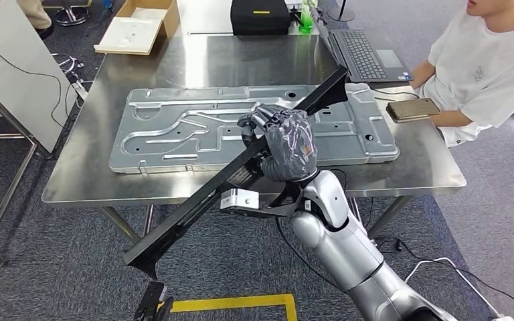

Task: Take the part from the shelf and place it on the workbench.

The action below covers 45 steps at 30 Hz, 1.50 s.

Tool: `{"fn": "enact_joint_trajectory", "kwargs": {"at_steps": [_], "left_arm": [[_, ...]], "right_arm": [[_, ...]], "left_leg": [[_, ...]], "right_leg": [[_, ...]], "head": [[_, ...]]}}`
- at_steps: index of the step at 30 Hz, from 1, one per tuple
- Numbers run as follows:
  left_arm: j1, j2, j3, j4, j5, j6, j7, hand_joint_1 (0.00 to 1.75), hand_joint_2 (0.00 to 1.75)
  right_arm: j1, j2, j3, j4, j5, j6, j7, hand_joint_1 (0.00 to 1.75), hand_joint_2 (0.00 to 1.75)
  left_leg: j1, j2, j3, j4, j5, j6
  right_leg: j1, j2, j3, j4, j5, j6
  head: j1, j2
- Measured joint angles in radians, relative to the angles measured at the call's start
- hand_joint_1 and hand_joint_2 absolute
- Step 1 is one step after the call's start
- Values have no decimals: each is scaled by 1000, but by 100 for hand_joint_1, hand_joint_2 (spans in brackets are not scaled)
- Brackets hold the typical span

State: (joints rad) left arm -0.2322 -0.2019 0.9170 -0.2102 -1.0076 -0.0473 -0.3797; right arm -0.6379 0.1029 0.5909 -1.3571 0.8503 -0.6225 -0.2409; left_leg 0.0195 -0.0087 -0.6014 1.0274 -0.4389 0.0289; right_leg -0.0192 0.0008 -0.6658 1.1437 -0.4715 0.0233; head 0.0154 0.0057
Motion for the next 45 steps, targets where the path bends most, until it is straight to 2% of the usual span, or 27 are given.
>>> {"fn": "enact_joint_trajectory", "kwargs": {"at_steps": [2,4,6,8,10,11,12,13,15,17,20,22,23,25,26,27,28,31,33,35,37,38,40,42,43,44,45], "left_arm": [[-1,0,0,0,0,0,-2,0,0],[-1,0,0,0,0,0,-3,0,0],[0,0,-1,0,-1,-1,-3,0,0],[-1,0,-1,0,-1,-3,-4,0,0],[0,0,-1,0,-2,-5,-4,0,0],[2,0,-1,0,-3,-5,-4,0,0],[3,0,-1,0,-3,-6,-4,0,0],[4,0,-1,0,-4,-6,-4,0,0],[3,1,-1,0,-5,-6,-4,0,0],[0,2,-2,0,-5,-7,-4,0,0],[0,2,-3,0,-6,-11,-4,0,0],[-1,2,-5,0,-8,-12,-5,0,0],[-1,1,-7,0,-8,-12,-5,0,0],[-2,1,-9,0,-8,-12,-5,0,0],[-1,1,-10,0,-8,-12,-5,0,0],[0,1,-10,0,-8,-12,-5,0,0],[0,1,-10,0,-8,-12,-5,0,0],[0,0,-12,0,-7,-12,-6,0,0],[-1,1,-12,0,-6,-12,-6,0,0],[-1,1,-12,0,-5,-12,-7,0,0],[-1,1,-12,0,-5,-12,-7,0,0],[-1,1,-12,0,-4,-12,-7,0,0],[-1,1,-12,0,-4,-12,-7,0,0],[2,1,-12,0,-4,-11,-7,0,0],[3,1,-12,0,-4,-11,-7,0,0],[3,1,-12,0,-4,-11,-7,0,0],[3,1,-12,0,-4,-11,-7,0,0]], "right_arm": [[-1,0,0,2,0,3,0,175,175],[-2,1,0,5,0,5,0,175,175],[-2,2,0,6,1,5,-1,175,175],[-3,3,0,8,1,5,-1,175,175],[-2,3,0,11,2,5,-2,175,175],[0,3,0,13,3,5,-3,175,175],[2,3,0,15,4,5,-3,175,175],[3,3,0,17,4,5,-3,175,175],[3,3,0,18,6,5,-3,175,175],[3,4,0,19,8,5,-3,175,175],[3,4,0,19,10,4,-4,175,175],[2,4,0,19,11,3,-5,175,175],[1,3,0,19,11,3,-6,175,175],[1,3,0,20,11,3,-6,175,175],[2,2,0,22,11,3,-6,175,175],[3,1,0,23,11,3,-6,175,175],[4,0,0,24,11,3,-6,175,175],[2,0,0,25,11,2,-8,175,175],[1,0,0,26,11,2,-10,175,175],[1,0,0,27,11,1,-11,175,175],[0,2,0,28,11,1,-11,175,175],[0,2,0,28,11,1,-11,175,175],[-1,3,0,29,11,1,-12,175,175],[0,3,0,31,11,1,-12,175,175],[0,3,0,32,11,1,-12,175,175],[1,3,0,33,11,1,-12,175,175],[1,3,0,33,11,1,-12,175,175]], "left_leg": [[-2,-1,-3,1,0,-11],[-4,-2,-5,-1,3,-24],[-1,-1,-10,7,-7,-35],[1,2,-41,80,-53,-40],[1,2,-101,211,-115,-43],[1,2,-124,261,-130,-43],[1,3,-131,278,-126,-43],[1,3,-120,256,-104,-41],[0,3,-56,126,-41,-33],[-5,4,-8,27,-12,-25],[-8,2,-1,6,-8,-15],[-3,2,1,-2,0,-4],[0,3,3,-6,2,1],[0,3,1,-6,3,5],[0,3,1,-6,3,5],[0,3,1,-6,3,5],[0,2,1,-5,2,4],[0,0,2,-1,-2,-5],[-2,0,0,-1,-4,-16],[-3,0,1,-4,-3,-29],[0,1,-5,15,-20,-38],[1,2,-19,49,-41,-41],[2,3,-76,169,-101,-44],[2,3,-127,269,-129,-45],[2,3,-131,271,-116,-44],[2,3,-116,235,-85,-41],[1,3,-86,171,-47,-36]], "right_leg": [[4,3,41,-91,27,-7],[10,4,41,-103,27,-16],[7,3,43,-110,32,-30],[5,0,47,-117,36,-45],[10,-3,47,-117,35,-51],[13,-3,47,-116,35,-53],[15,-3,47,-115,35,-53],[16,-3,47,-113,34,-54],[17,-2,47,-108,32,-52],[20,-2,43,-102,30,-46],[21,-2,39,-103,32,-31],[20,-2,30,-82,14,-20],[18,-1,13,-43,-10,-15],[13,-1,-44,80,-71,-7],[10,-1,-72,136,-90,-4],[8,-1,-86,162,-91,-2],[5,-1,-81,149,-72,-1],[1,-1,8,-37,18,-3],[5,1,38,-100,30,-10],[8,3,38,-103,30,-21],[7,3,42,-109,32,-35],[5,2,45,-113,33,-43],[8,0,47,-114,32,-52],[12,-1,48,-113,30,-56],[14,0,49,-112,29,-57],[16,0,51,-112,28,-57],[17,1,53,-111,26,-56]], "head": [[0,0],[-1,0],[-1,0],[-1,0],[-2,0],[-2,0],[-2,0],[-2,0],[-2,0],[-2,0],[-2,0],[-1,0],[-1,0],[-1,0],[-1,0],[-1,0],[-1,0],[-1,0],[-1,0],[-1,0],[-1,0],[-2,0],[-2,0],[-2,0],[-2,0],[-2,0],[-2,0]]}}
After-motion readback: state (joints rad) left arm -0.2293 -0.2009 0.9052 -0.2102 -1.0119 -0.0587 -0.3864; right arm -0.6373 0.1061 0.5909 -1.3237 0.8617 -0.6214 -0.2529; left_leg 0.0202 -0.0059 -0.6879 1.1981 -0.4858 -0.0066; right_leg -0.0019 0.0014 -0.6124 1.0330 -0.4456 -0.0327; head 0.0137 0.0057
